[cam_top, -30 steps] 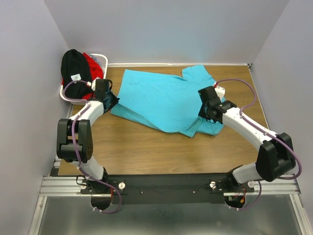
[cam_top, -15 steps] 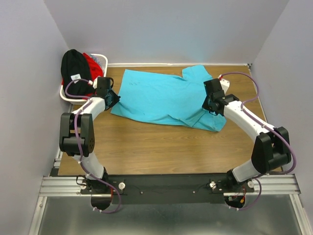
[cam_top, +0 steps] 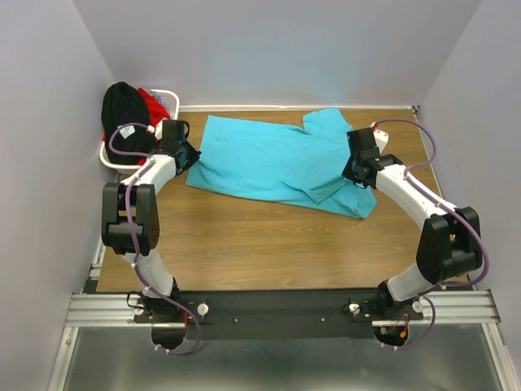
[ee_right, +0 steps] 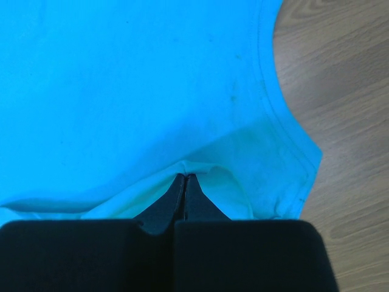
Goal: Fold and stack the t-shirts
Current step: Fold the tshirt
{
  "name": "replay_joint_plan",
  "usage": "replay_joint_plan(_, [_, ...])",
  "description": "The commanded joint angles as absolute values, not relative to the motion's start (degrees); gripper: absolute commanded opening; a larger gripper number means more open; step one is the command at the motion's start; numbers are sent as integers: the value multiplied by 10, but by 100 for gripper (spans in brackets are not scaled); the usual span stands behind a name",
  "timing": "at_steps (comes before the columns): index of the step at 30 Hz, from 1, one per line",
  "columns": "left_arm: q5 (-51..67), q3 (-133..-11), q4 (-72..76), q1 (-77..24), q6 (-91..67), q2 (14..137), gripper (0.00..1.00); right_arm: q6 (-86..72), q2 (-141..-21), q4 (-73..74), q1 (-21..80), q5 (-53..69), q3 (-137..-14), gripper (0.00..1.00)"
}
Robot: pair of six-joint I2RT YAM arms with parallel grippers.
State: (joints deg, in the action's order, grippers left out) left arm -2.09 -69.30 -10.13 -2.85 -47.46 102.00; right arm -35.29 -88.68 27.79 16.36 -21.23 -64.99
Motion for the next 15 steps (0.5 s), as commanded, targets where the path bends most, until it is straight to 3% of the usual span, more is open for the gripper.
replay_joint_plan(1, [-41, -714, -113, -27, -476, 1034, 0, -338, -895, 258, 142, -201, -664, 0])
replay_joint_plan(15, [-41, -739, -109, -15, -474, 1056, 0, -331, -915, 243, 119, -183, -661, 0])
